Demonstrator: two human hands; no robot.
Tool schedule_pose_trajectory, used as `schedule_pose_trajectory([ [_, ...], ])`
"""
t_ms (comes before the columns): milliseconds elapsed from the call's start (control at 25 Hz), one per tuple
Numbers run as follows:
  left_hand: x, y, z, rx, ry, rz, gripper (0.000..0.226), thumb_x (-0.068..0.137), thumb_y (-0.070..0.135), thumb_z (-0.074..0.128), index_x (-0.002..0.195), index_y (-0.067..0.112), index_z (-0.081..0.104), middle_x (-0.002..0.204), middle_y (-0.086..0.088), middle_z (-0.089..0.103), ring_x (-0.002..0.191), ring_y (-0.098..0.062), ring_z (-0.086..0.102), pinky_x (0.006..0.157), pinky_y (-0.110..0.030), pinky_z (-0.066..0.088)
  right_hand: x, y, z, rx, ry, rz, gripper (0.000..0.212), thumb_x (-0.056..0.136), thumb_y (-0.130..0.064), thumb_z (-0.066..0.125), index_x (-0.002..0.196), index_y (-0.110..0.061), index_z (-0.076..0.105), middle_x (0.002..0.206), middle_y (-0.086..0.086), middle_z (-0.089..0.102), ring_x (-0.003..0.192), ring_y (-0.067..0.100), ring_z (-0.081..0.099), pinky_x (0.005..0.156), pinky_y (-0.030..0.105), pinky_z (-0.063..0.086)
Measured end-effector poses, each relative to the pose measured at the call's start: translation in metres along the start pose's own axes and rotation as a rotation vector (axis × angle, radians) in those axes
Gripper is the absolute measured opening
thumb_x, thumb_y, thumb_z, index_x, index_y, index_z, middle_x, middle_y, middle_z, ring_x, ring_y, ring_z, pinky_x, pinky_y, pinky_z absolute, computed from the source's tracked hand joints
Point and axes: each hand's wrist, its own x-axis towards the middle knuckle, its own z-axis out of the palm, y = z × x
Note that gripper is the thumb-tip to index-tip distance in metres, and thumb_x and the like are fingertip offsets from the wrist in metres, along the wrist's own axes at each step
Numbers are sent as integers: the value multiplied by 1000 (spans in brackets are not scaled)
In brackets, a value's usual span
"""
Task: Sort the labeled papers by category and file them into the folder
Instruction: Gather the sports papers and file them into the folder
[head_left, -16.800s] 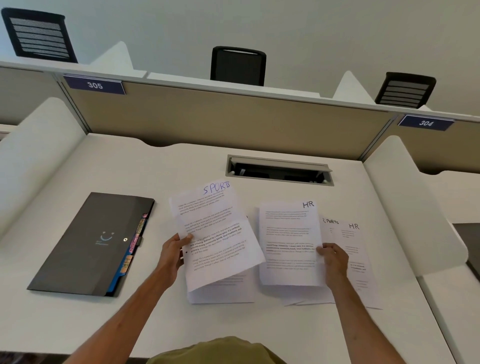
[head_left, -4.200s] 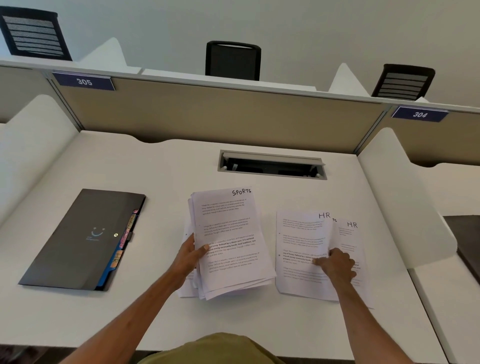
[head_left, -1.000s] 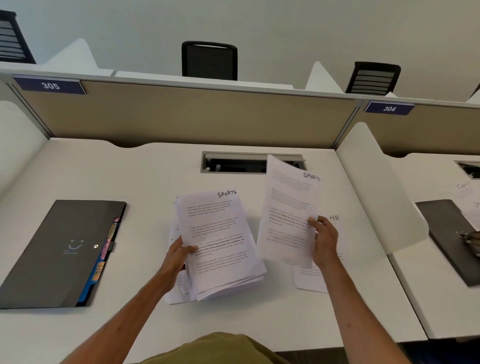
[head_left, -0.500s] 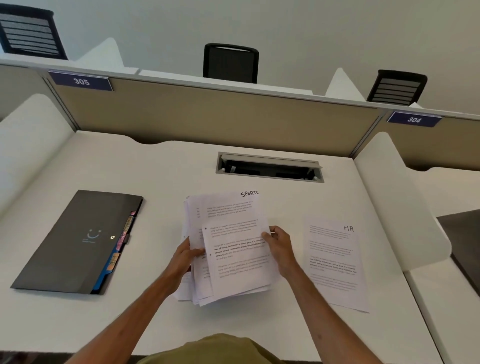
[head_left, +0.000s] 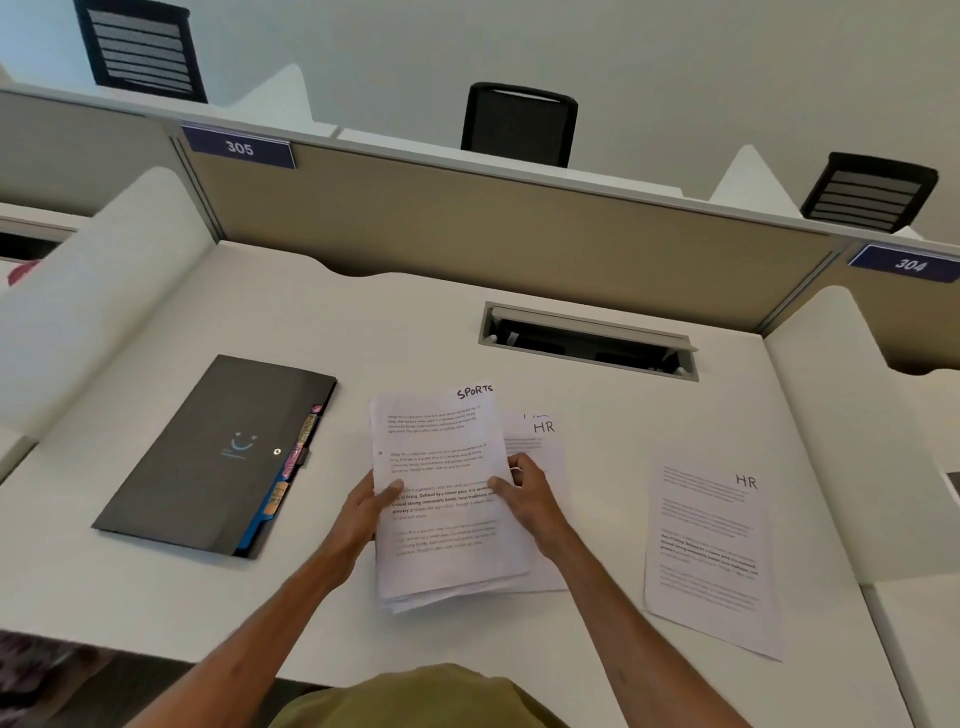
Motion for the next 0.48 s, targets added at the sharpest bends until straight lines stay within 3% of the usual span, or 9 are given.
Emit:
schedule_pose_trajectory([
  [80, 0, 4, 0, 22, -3, 55, 36, 110, 19, 56, 144, 30, 59, 126, 8, 78, 107, -15, 78, 74, -27, 65, 2, -4, 1, 23, -20, 11, 31, 95, -26, 74, 121, -25, 58, 123, -1, 71, 112, 21, 71, 101, 50, 58],
  [240, 4, 29, 10, 67, -42, 198, 34, 109, 17, 58, 141, 28, 61, 128, 8, 77, 114, -20, 76, 86, -36, 65, 5, -20, -6, 47, -1, -85, 39, 95, -23, 74, 133, -22, 65, 126, -5, 74, 114, 15, 72, 99, 38, 58],
  [360, 13, 54, 20, 113, -39, 287, 34, 107, 14, 59, 138, 28, 63, 126, 8, 77, 112, -19, 76, 85, -36, 66, 6, -44, -20, 78, 88, -78, 24, 97, -15, 73, 121, -11, 75, 114, 8, 79, 99, 23, 78, 91, 43, 63],
  [480, 17, 79, 28, 129, -39, 388, 36, 107, 11, 57, 139, 27, 62, 128, 8, 75, 114, -16, 74, 91, -37, 64, 5, -67, -34, 92, 172, -176, 16, 97, -17, 74, 110, -11, 77, 104, 6, 81, 92, 26, 78, 85, 46, 65],
])
